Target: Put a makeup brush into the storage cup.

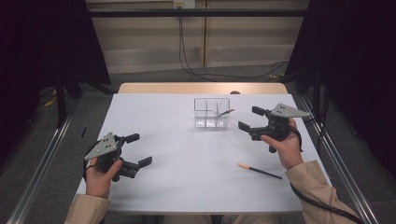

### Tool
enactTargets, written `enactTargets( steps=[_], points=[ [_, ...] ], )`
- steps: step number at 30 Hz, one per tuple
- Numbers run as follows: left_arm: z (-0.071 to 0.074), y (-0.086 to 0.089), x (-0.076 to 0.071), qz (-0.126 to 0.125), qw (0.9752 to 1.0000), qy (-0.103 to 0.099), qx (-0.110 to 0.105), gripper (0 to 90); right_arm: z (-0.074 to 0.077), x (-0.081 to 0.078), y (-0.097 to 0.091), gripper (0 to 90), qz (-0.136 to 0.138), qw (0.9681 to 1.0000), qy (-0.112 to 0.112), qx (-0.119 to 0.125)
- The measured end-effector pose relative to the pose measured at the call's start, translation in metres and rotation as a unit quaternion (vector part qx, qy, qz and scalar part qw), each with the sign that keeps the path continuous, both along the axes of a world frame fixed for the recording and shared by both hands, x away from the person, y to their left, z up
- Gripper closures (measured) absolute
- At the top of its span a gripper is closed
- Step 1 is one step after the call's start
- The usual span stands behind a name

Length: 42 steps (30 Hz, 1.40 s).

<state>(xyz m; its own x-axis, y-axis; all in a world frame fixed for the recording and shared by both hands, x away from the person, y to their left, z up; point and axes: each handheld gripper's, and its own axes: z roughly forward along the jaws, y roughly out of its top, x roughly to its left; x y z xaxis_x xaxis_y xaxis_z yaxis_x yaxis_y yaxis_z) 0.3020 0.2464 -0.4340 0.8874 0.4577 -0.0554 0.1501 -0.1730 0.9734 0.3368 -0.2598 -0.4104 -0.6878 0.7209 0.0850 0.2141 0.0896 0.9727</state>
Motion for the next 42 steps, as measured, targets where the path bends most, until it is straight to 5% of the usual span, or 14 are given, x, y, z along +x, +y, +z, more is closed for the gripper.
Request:
enactTargets(
  steps=[42],
  points=[
    [0.000,-0.001,0.000,0.000,1.0000,-0.001,-0.001,1.1,-0.013,-0.045,-0.028,8.7,-0.001,1.0000,0.004,0.009]
  ],
)
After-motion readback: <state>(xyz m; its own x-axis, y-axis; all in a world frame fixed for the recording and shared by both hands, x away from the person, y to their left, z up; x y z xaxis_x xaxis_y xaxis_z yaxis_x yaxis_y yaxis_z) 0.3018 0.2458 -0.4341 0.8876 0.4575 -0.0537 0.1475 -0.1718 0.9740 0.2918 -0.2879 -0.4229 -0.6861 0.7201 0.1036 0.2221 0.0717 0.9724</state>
